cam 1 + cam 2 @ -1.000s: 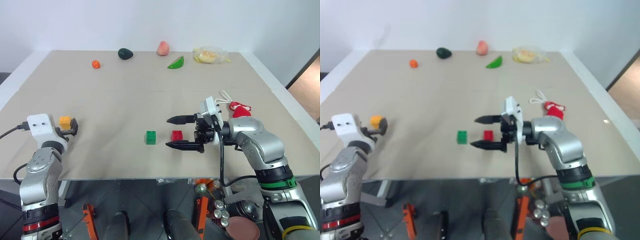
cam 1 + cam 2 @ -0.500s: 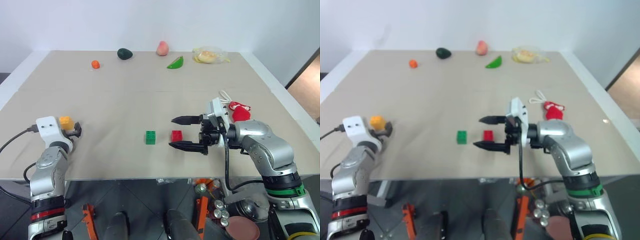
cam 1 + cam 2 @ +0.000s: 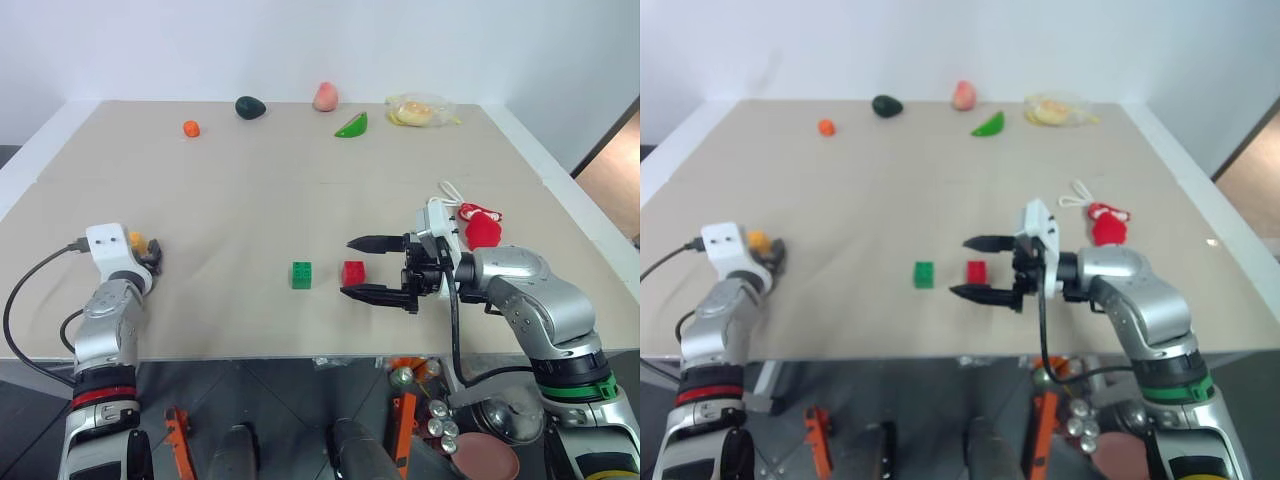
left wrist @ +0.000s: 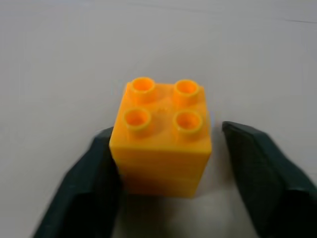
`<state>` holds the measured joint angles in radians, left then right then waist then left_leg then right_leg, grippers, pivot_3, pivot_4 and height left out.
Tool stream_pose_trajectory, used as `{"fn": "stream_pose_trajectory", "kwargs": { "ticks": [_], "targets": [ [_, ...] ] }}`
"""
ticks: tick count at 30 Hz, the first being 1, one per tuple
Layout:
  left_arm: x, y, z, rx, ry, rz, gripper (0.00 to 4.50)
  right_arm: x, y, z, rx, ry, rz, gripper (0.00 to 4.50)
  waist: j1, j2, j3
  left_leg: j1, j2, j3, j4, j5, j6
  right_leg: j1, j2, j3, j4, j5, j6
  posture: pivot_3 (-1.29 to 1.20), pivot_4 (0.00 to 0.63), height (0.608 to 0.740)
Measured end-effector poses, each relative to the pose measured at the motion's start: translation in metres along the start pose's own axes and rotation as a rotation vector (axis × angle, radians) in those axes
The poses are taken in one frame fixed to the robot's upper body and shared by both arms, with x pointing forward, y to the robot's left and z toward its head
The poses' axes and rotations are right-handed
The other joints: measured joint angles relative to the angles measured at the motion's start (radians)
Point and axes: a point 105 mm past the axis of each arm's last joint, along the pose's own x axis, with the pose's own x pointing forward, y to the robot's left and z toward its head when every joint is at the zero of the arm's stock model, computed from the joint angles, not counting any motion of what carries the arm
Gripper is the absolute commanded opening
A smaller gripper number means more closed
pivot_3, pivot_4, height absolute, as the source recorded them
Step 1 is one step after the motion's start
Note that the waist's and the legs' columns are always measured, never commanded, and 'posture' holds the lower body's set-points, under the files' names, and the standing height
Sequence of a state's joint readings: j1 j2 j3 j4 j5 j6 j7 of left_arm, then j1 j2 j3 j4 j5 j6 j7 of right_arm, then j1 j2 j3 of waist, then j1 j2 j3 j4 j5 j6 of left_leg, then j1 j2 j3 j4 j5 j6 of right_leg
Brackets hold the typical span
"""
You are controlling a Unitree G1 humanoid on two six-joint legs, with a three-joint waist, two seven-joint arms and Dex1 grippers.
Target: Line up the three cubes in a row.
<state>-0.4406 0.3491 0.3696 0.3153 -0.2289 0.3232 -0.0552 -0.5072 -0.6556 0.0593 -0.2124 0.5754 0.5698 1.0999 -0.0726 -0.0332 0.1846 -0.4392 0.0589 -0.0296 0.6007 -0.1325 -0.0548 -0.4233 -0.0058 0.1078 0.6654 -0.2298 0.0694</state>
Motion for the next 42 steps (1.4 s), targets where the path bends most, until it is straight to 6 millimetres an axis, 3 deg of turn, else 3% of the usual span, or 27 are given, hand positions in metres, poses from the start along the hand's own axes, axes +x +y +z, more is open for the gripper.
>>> {"fn": "stream_pose_trajectory", "kwargs": {
  "ticks": [2, 7, 11, 17, 21, 24, 29, 35, 42],
  "targets": [
    [0.001, 0.000, 0.000, 0.002, 0.000, 0.001, 1.36, 0.000, -0.001, 0.000, 0.000, 0.001, -0.007, 4.50, 0.000, 0.000, 0.000, 0.000, 0.000, 0.000, 0.000, 0.000, 0.000, 0.000, 0.000, 0.000, 0.000, 0.000, 0.000, 0.00, 0.150, 0.740],
    [0.001, -0.003, 0.001, 0.013, 0.001, -0.028, 1.35, -0.003, -0.002, 0.000, -0.001, 0.005, -0.021, 4.50, 0.000, 0.000, 0.000, 0.000, 0.000, 0.000, 0.000, 0.000, 0.000, 0.000, 0.000, 0.000, 0.000, 0.000, 0.000, 0.00, 0.150, 0.740],
    [0.000, -0.027, 0.008, 0.048, -0.050, -0.196, 1.35, -0.018, -0.012, 0.005, -0.010, -0.004, -0.084, 4.50, 0.002, 0.000, 0.000, -0.001, 0.000, 0.000, 0.000, 0.000, 0.000, 0.000, 0.000, 0.000, -0.001, 0.000, 0.000, 0.00, 0.150, 0.740],
    [-0.018, -0.085, 0.021, 0.090, -0.132, -0.656, 1.35, -0.044, -0.027, 0.021, -0.006, -0.083, -0.186, 4.50, 0.001, 0.000, 0.000, -0.001, 0.000, 0.000, -0.001, 0.000, 0.000, -0.001, 0.000, 0.000, -0.001, -0.001, -0.001, 0.00, 0.150, 0.740],
    [-0.039, -0.111, 0.021, 0.204, -0.124, -1.012, 1.35, -0.048, -0.009, 0.039, -0.009, -0.140, -0.113, 4.50, -0.002, 0.000, 0.000, 0.000, 0.000, 0.000, -0.003, 0.000, 0.000, -0.001, 0.000, 0.000, -0.001, -0.002, -0.002, 0.00, 0.150, 0.740],
    [-0.055, -0.119, 0.008, 0.302, -0.081, -1.219, 1.35, -0.052, -0.010, 0.045, 0.011, -0.173, -0.134, 4.50, -0.005, 0.000, 0.000, 0.000, 0.000, 0.001, -0.003, 0.000, 0.000, -0.001, -0.001, 0.001, -0.001, -0.002, -0.002, 0.00, 0.150, 0.740],
    [-0.070, -0.113, -0.021, 0.477, 0.011, -1.454, 1.35, -0.056, -0.010, 0.042, 0.036, -0.180, -0.176, 4.50, -0.003, 0.000, 0.000, -0.001, 0.000, 0.001, -0.003, 0.000, 0.000, -0.002, -0.001, 0.000, -0.001, -0.003, -0.002, 0.00, 0.150, 0.740],
    [-0.061, -0.117, -0.013, 0.610, 0.008, -1.575, 1.35, -0.056, -0.004, 0.037, 0.042, -0.158, -0.197, 4.50, 0.000, 0.000, 0.000, -0.002, 0.000, 0.001, -0.002, 0.000, 0.000, -0.002, -0.001, 0.000, -0.001, -0.003, -0.002, 0.00, 0.150, 0.740],
    [-0.059, -0.139, -0.005, 0.564, -0.010, -1.676, 1.35, -0.059, -0.001, 0.035, 0.047, -0.137, -0.220, 4.50, -0.001, 0.000, 0.000, -0.003, 0.000, 0.000, -0.002, -0.001, 0.001, -0.003, -0.001, 0.000, -0.001, -0.003, -0.002, 0.00, 0.150, 0.740]
  ]
}}
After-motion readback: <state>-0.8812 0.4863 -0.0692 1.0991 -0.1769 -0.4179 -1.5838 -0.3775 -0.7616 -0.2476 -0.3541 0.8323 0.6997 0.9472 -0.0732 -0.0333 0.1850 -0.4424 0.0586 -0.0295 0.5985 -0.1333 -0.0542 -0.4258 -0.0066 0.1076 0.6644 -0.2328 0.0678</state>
